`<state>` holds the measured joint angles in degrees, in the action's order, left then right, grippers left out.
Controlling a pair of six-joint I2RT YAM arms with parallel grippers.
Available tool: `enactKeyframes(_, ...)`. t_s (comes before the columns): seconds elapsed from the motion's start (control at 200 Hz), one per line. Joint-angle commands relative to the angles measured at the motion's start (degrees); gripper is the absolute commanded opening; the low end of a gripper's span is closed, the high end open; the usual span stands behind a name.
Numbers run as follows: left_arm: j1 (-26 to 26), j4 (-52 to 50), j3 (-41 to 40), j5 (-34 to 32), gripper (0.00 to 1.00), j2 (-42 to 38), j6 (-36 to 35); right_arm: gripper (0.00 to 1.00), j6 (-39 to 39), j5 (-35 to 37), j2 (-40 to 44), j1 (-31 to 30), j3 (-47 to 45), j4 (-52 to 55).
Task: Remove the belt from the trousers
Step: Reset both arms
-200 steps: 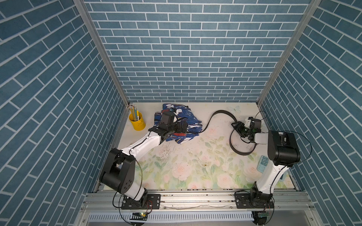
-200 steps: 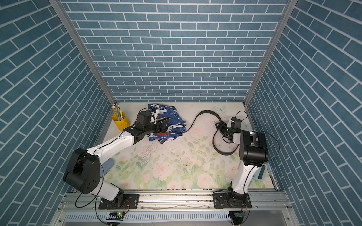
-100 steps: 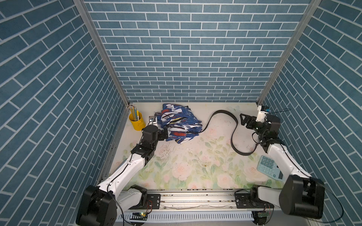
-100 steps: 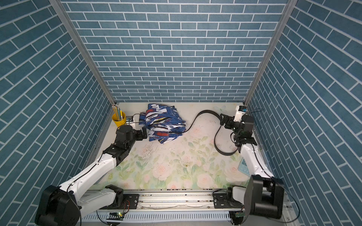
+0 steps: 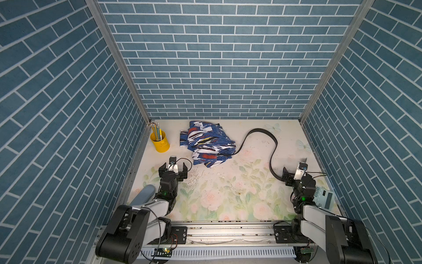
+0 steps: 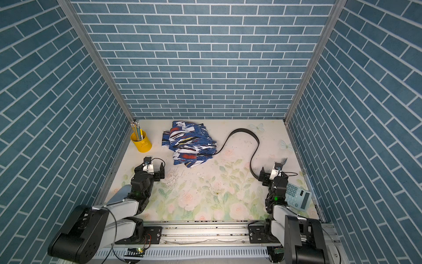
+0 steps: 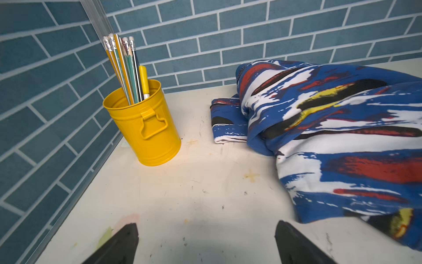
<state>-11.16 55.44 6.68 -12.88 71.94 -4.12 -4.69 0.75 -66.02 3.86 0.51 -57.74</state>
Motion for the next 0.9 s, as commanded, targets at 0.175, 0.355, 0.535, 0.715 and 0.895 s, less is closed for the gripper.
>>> enactKeyframes(0.175,6.62,13.57,5.39,8.68,1.00,10.16,1.19,0.99,2.48,-9.67,-19.62,-0.28,7.51,-23.60)
enactKeyframes(0.355,7.47,17.81,4.92,1.93,1.00,13.81,5.03,0.99,3.75,-5.53,-21.67,-2.57,9.54,-20.92)
enactKeyframes(0.535,7.55,15.63,6.26,2.41,1.00,14.33,5.00,0.99,5.04,-0.09,-21.83,-5.05,10.56,-19.29)
enactKeyframes(0.715,7.55,15.62,6.28,2.38,1.00,14.27,5.00,1.00,8.04,-9.23,-22.03,-5.02,10.98,-18.70)
enactKeyframes(0.895,7.55,15.66,6.22,2.43,1.00,14.27,5.01,1.00,8.82,-9.85,-21.61,-5.25,8.91,-21.99)
